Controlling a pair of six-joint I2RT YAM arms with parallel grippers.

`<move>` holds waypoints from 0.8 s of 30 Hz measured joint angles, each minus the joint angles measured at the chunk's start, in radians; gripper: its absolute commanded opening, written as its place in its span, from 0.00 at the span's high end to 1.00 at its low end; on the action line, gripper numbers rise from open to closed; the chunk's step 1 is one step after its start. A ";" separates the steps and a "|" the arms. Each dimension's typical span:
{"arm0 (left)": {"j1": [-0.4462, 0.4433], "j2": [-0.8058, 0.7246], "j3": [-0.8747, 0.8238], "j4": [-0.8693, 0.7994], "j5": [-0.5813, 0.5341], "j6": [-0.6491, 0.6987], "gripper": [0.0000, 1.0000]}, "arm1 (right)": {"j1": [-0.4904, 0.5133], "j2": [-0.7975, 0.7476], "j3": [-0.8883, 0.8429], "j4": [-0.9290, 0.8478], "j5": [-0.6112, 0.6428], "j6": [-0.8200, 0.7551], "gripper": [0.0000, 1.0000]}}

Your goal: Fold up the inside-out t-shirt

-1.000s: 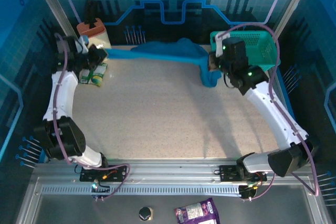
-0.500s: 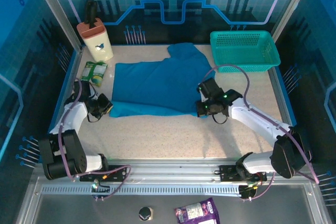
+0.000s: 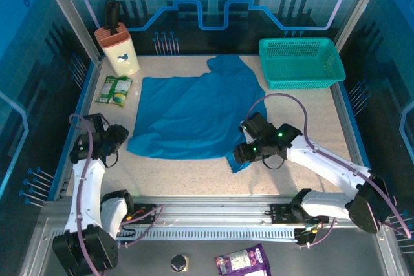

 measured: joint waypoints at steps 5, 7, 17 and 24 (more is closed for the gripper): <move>-0.012 0.066 0.014 0.004 0.035 0.008 0.67 | -0.060 -0.003 0.000 0.011 0.009 0.011 0.48; -0.043 0.140 0.027 0.008 0.053 0.016 0.67 | -0.087 0.014 0.002 0.013 0.022 0.022 0.48; -0.174 0.447 0.022 0.109 0.105 0.003 0.65 | -0.242 0.145 0.010 0.027 0.105 0.064 0.48; -0.093 0.486 -0.087 0.205 0.135 -0.035 0.65 | -0.375 0.193 -0.084 0.235 -0.078 0.070 0.33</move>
